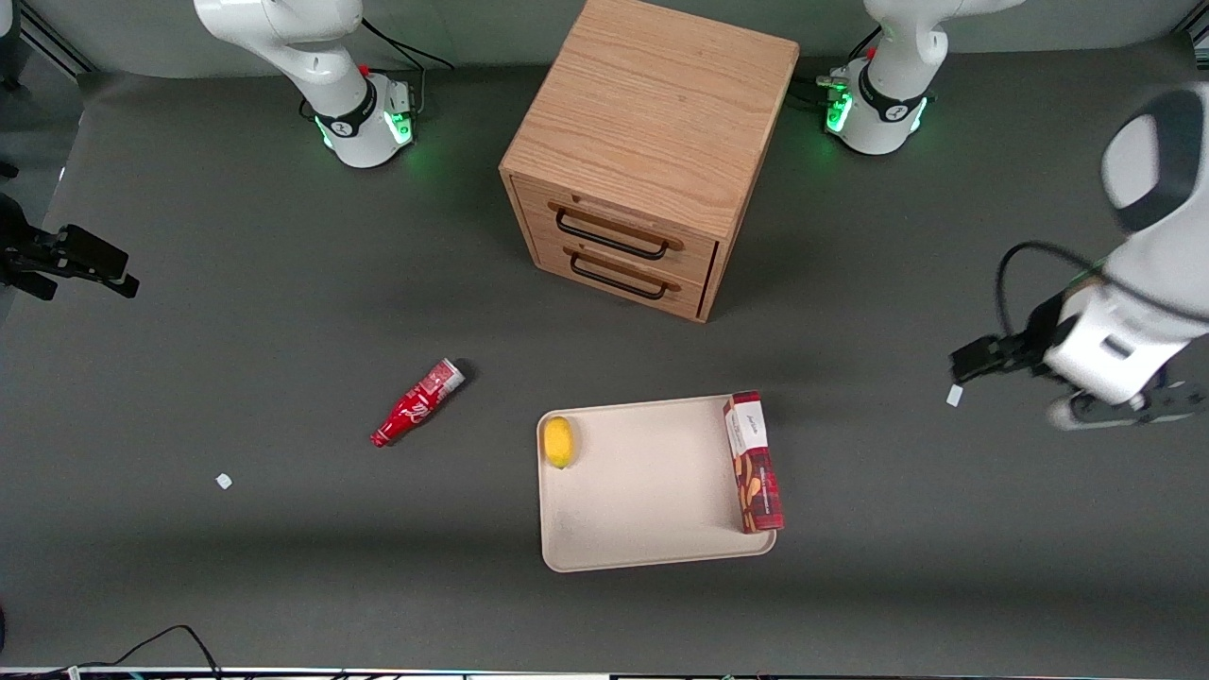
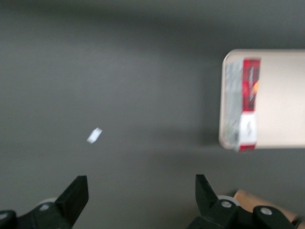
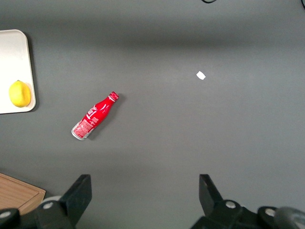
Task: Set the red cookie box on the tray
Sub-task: 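Open the left gripper and raise it away from the box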
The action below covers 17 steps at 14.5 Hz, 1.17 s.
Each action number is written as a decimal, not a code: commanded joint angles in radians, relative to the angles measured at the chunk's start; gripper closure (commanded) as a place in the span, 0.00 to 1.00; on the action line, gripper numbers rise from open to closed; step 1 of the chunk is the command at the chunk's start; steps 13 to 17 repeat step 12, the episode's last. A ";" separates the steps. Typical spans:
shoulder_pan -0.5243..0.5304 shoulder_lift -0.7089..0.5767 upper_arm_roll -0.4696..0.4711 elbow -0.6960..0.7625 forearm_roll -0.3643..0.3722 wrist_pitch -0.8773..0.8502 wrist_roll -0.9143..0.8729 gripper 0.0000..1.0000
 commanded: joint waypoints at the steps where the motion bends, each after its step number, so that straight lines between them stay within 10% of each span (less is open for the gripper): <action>1: 0.069 -0.157 0.000 -0.110 -0.009 -0.054 0.139 0.00; 17: 0.103 -0.298 0.032 -0.121 -0.008 -0.197 0.253 0.00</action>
